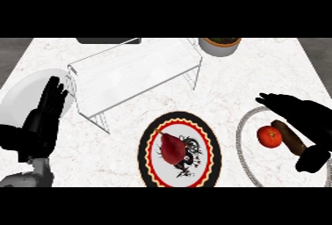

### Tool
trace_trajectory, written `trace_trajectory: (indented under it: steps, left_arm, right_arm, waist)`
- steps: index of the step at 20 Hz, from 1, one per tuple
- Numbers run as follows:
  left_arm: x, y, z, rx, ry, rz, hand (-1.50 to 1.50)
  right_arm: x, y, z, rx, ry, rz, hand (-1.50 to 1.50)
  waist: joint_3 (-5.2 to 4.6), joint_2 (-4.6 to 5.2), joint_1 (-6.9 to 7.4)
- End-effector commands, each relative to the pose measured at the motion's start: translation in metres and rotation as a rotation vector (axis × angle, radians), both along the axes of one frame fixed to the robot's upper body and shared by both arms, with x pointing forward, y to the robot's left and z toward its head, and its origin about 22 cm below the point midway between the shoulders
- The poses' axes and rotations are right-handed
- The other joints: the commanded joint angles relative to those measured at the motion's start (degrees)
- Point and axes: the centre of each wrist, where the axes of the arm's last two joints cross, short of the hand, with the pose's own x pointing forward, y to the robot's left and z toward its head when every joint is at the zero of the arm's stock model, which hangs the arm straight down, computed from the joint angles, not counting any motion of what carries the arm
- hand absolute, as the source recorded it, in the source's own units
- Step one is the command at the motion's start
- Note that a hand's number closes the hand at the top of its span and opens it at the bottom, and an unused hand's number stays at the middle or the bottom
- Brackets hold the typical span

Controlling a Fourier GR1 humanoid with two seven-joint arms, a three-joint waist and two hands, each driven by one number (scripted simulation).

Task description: Pick the tomato from the placemat and place it in the tiered shelf

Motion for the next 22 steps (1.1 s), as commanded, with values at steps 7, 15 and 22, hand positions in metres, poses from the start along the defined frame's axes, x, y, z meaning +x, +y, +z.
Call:
trace_trajectory:
  steps: [7, 15, 22]
  left_arm:
    - [-0.006, -0.008, 0.004, 0.013, -0.007, -0.012, 0.00]
    - [-0.001, 0.008, 0.005, 0.004, 0.012, 0.008, 0.00]
    - [-0.001, 0.011, -0.005, -0.017, 0.011, 0.008, 0.00]
  right_arm:
    - [0.012, 0.003, -0.057, -0.023, -0.002, -0.045, -1.50]
    - [0.003, -0.002, -0.074, -0.041, 0.018, -0.050, -1.50]
    - [0.020, -0.034, -0.089, -0.015, 0.021, -0.032, -1.50]
  waist:
    - [0.04, 0.03, 0.12]
    - [0.02, -0.02, -0.27]
    - [0.02, 0.02, -0.15]
